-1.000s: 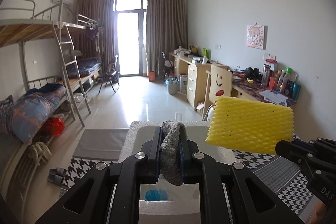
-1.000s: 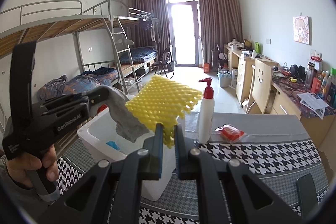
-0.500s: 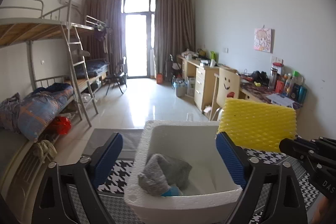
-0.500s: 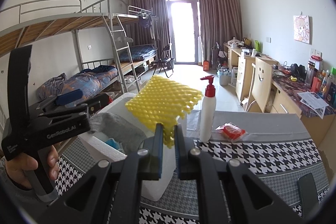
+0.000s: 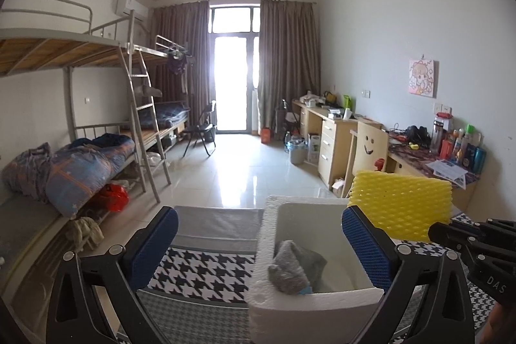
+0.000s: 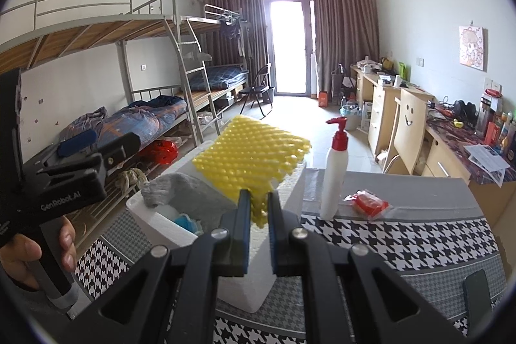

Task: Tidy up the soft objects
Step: 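Open the left tool over the foam box to drop the grey sock, then lower the right tool into the foam box and open it to drop the sponge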

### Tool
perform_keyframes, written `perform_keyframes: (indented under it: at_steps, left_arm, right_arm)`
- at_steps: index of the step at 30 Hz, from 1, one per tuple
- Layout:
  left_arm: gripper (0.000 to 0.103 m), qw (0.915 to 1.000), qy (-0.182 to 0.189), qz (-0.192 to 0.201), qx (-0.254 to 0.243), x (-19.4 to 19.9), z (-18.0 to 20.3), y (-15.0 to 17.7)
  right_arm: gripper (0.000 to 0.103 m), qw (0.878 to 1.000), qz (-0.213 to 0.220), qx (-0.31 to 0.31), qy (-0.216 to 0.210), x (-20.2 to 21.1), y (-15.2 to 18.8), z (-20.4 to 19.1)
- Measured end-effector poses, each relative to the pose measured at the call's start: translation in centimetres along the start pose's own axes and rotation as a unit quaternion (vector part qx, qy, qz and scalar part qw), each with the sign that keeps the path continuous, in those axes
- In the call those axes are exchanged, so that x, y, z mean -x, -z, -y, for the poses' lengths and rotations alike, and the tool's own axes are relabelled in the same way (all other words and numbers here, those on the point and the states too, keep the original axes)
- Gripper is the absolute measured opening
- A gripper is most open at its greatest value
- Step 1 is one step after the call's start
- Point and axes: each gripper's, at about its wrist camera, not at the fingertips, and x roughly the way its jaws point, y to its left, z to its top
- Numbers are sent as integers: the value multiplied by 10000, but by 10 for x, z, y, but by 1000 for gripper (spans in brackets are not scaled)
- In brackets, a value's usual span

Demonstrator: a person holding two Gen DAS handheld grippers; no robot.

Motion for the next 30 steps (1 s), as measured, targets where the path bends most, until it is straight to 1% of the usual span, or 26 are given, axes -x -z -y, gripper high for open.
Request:
perform_keyframes:
  at_steps: [10, 17, 23, 30]
  left_arm:
    - [102, 9997, -237, 82, 10, 7, -12, 4]
    - [102, 9996, -282, 80, 19, 11, -17, 8]
    - [102, 9993, -320, 171, 55, 18, -25, 8]
    - [102, 9994, -337, 100, 56, 19, -31, 11]
  right_arm:
    - [13, 9999, -94, 56, -79, -9, -2, -13]
    - [13, 9998, -161, 75, -91, -17, -3, -19]
    - [13, 9996, -243, 122, -45, -24, -2, -25]
    - [13, 9993, -369, 110, -31, -36, -2, -30]
